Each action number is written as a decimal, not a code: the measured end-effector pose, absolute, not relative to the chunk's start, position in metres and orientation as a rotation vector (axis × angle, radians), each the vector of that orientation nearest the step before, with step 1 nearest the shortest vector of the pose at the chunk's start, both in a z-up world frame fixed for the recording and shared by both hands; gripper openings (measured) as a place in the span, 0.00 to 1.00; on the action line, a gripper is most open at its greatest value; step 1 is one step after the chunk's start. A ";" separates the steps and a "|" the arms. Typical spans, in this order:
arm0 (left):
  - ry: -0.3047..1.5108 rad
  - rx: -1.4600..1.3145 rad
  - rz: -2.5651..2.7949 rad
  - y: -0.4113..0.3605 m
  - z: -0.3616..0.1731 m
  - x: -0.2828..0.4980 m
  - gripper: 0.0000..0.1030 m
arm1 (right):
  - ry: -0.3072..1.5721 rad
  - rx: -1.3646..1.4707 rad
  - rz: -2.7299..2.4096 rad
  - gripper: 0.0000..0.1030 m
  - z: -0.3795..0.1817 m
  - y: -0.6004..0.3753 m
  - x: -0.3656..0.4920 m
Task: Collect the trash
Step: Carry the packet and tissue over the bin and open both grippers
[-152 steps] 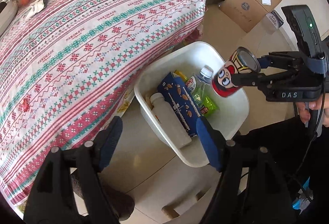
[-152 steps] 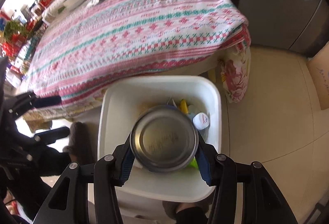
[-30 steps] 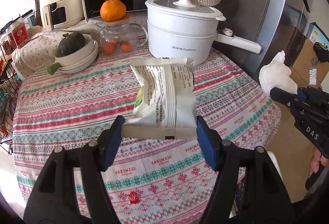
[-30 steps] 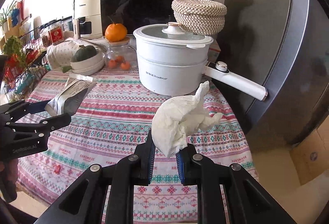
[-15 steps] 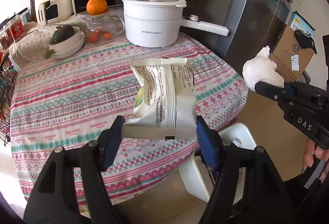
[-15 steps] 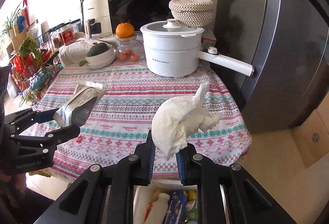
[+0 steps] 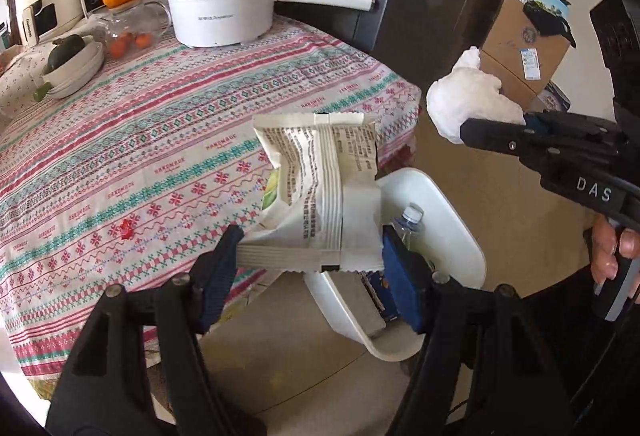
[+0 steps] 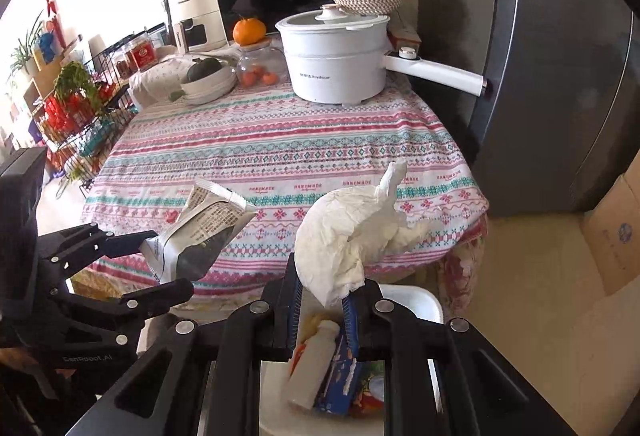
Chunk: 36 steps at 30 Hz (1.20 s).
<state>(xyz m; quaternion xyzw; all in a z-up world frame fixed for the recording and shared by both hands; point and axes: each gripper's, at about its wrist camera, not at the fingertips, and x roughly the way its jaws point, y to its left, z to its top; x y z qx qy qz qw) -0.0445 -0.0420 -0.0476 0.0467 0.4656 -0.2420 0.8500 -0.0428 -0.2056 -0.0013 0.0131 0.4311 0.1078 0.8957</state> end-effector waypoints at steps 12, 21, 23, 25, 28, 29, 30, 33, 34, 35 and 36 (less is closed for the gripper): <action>1.077 0.210 -0.616 -0.086 -0.086 -0.062 0.68 | 1.075 0.053 0.177 0.19 -0.052 -0.232 -0.054; 1.086 0.230 -0.613 -0.096 -0.088 -0.063 0.79 | 1.087 0.048 0.169 0.22 -0.054 -0.239 -0.058; 1.086 0.229 -0.606 -0.095 -0.088 -0.062 0.80 | 1.080 0.027 0.173 0.22 -0.052 -0.236 -0.059; 1.083 0.226 -0.595 -0.093 -0.087 -0.062 0.81 | 1.080 0.022 0.181 0.22 -0.051 -0.234 -0.059; 1.072 0.227 -0.582 -0.090 -0.084 -0.061 0.83 | 1.092 0.041 0.181 0.26 -0.053 -0.235 -0.057; 1.068 0.227 -0.579 -0.088 -0.084 -0.062 0.84 | 1.100 0.058 0.179 0.29 -0.054 -0.236 -0.056; 1.065 0.227 -0.573 -0.087 -0.083 -0.062 0.84 | 1.109 0.076 0.176 0.42 -0.055 -0.238 -0.055; 1.062 0.219 -0.559 -0.083 -0.082 -0.061 0.86 | 1.109 0.120 0.157 0.67 -0.054 -0.243 -0.055; 1.063 0.212 -0.553 -0.082 -0.081 -0.061 0.86 | 1.107 0.122 0.156 0.67 -0.053 -0.243 -0.055; 1.063 0.205 -0.546 -0.081 -0.081 -0.061 0.86 | 1.104 0.122 0.156 0.68 -0.053 -0.243 -0.055; 1.062 0.198 -0.537 -0.079 -0.080 -0.060 0.86 | 1.102 0.123 0.152 0.70 -0.052 -0.243 -0.055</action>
